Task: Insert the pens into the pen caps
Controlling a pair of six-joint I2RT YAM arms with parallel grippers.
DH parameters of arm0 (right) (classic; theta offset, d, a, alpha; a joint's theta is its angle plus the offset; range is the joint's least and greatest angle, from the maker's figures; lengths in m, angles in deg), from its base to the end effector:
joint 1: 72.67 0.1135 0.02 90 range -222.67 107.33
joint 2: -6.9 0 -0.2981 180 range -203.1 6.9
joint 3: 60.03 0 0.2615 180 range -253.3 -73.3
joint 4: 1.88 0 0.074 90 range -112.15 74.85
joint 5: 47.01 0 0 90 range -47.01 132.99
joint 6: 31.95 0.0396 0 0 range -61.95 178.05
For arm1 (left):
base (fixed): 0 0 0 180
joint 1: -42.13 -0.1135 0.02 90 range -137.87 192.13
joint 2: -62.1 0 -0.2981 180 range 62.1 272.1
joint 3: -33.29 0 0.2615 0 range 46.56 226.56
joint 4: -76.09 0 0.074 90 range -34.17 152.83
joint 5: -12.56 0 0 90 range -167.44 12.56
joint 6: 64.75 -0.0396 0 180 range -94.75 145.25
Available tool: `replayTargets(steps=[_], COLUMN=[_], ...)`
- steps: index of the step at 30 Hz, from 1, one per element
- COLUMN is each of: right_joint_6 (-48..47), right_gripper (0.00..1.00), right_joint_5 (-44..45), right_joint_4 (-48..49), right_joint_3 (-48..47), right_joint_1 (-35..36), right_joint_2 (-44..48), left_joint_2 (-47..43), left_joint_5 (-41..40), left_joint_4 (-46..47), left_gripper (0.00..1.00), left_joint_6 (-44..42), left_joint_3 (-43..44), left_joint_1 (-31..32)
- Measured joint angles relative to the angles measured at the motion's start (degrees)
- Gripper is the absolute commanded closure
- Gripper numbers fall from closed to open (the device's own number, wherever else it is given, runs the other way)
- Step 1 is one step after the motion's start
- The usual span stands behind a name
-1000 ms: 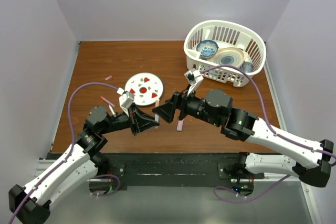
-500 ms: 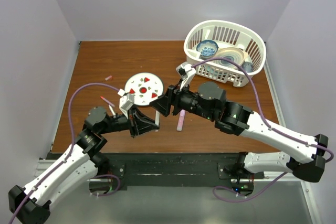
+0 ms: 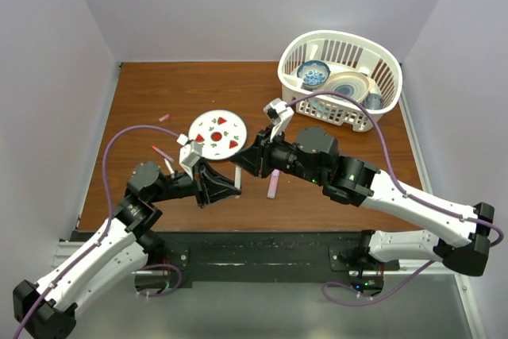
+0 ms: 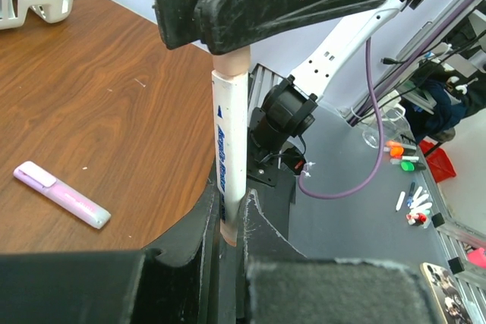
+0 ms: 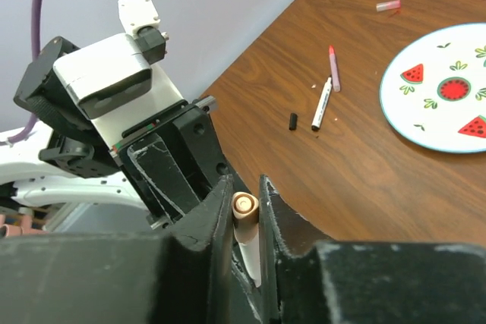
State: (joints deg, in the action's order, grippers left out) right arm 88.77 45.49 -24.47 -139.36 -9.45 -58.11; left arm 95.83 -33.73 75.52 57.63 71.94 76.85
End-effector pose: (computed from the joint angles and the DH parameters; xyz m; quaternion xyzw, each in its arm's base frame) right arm 0.1186 0.2312 0.4320 -0.1979 0.7299 0.4669 0.4584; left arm 0.0953 -0.0994 0.3092 0.2859 0.6252 -0.5871 0.4275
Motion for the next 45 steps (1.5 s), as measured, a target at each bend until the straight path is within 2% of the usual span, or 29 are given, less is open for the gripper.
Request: replayTargets(steps=[4,12,25,32,45], right_joint_6=[-0.4,1.2,3.4,3.1,-0.4], right_gripper=[1.0,1.0,1.0,1.0,1.0], right_joint_5=[-1.8,-3.7,-8.1,-11.3,-12.5], right_joint_4=[1.7,8.8,18.1,18.8,13.1], right_joint_3=[1.7,10.9,17.2,17.8,17.8], right_joint_1=[-0.3,-1.5,-2.4,-3.0,-3.3], right_joint_2=[1.0,5.6,8.5,8.3,8.1], left_joint_2=[0.1,4.4,6.1,6.7,11.4], left_joint_5=[0.3,2.6,4.7,5.7,8.7], left_joint_4=[0.6,1.7,8.1,8.1,6.6], left_gripper=[1.0,1.0,1.0,1.0,1.0], left_joint_6=[1.4,3.1,5.6,3.1,0.8], left_joint_3=[0.0,-0.1,-1.3,-1.4,-1.4], left_joint_1=[0.0,0.6,1.0,1.1,1.0])
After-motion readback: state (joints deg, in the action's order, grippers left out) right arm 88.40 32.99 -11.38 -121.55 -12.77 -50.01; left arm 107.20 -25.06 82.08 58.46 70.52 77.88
